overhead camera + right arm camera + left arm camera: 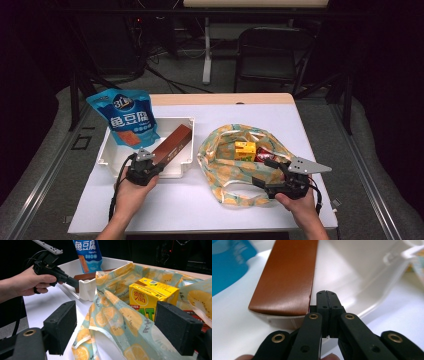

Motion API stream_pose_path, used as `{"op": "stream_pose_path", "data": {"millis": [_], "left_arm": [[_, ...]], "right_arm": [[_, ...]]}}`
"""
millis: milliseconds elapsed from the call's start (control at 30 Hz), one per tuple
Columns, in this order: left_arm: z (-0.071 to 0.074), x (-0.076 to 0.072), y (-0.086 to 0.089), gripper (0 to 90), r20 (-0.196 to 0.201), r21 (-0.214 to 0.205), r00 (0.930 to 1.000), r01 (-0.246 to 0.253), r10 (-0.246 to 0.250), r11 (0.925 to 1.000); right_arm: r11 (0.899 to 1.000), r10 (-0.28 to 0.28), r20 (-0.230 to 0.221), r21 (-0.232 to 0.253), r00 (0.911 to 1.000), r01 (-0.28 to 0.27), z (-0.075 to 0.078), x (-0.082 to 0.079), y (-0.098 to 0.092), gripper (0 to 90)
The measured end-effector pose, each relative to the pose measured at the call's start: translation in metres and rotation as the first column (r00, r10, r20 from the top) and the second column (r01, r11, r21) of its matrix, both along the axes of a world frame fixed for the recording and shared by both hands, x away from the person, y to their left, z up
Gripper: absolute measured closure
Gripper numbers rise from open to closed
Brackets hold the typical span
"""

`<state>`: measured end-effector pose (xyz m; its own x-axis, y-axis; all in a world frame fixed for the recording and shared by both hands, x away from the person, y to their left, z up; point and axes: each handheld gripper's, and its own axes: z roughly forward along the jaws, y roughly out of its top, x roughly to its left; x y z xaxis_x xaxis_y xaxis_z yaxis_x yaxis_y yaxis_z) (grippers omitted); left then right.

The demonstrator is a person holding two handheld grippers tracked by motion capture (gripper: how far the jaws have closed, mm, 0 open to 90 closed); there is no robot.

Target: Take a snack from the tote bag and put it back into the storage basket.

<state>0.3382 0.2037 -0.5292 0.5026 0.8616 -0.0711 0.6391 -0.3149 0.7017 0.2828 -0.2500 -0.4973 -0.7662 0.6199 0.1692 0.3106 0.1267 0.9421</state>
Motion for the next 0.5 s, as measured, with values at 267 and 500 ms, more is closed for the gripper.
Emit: {"op": "stream_pose_path", "data": {"millis": [267,500], "left_arm": [[0.000,0.013,0.027,90.0,0.007,-0.016,0.9912,-0.132,0.132,0.9911],[0.000,0.026,0.036,90.0,0.017,-0.023,0.9719,-0.234,0.235,0.9719]], "right_arm": [[1.000,0.004,0.000,-0.001,1.0000,-0.004,0.000,0.000,0.002,18.3],[1.000,0.001,-0.004,-0.002,1.0000,-0.001,-0.002,0.000,0.002,18.5]]}}
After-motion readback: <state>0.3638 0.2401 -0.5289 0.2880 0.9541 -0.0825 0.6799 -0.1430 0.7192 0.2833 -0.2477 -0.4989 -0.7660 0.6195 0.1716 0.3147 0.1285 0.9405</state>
